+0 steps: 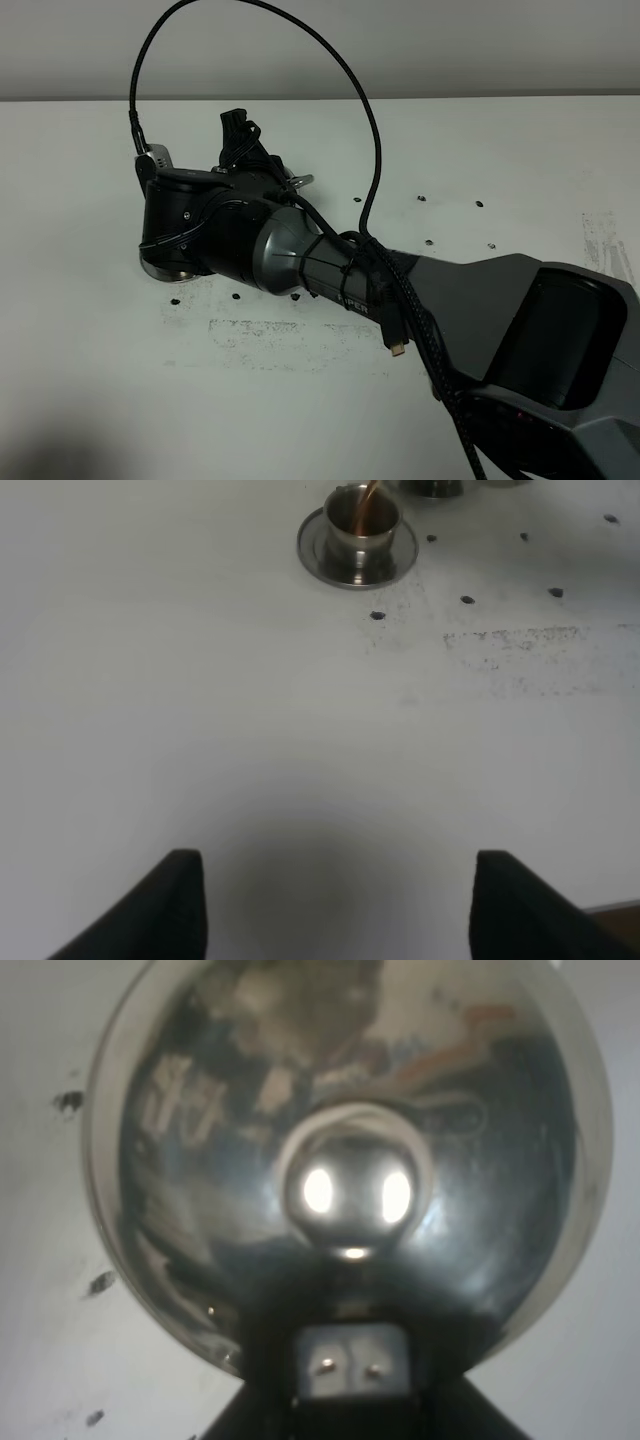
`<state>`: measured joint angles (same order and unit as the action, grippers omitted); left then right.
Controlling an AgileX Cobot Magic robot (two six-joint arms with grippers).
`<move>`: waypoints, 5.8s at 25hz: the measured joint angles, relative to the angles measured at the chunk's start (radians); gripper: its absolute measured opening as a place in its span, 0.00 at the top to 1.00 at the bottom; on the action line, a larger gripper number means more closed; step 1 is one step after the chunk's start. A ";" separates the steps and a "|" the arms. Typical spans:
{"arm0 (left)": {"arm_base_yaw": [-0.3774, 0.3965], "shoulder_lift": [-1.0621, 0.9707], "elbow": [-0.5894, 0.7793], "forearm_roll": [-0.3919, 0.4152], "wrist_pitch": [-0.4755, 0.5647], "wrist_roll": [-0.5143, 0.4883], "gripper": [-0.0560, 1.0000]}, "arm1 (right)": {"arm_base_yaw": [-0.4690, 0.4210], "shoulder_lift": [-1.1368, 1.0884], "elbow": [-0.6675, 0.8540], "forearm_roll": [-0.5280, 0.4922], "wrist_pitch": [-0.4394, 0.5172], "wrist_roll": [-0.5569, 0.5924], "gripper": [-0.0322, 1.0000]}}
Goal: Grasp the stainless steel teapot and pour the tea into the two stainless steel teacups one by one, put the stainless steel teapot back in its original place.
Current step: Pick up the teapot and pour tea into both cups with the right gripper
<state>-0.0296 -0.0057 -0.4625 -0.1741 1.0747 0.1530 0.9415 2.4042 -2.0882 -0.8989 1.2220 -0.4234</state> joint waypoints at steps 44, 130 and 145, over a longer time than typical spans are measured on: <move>0.000 0.000 0.000 0.000 0.000 0.000 0.43 | 0.028 0.004 0.032 -0.099 -0.003 0.005 0.79; 0.000 0.000 0.000 0.000 0.000 0.000 0.43 | -0.114 -0.233 0.398 0.801 -0.276 0.198 0.79; 0.000 0.000 0.000 0.000 0.000 0.000 0.43 | -0.325 -0.191 0.103 0.658 -0.160 -0.298 0.79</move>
<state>-0.0296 -0.0057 -0.4625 -0.1741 1.0747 0.1530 0.6169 2.2128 -1.9855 -0.2408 1.0621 -0.7214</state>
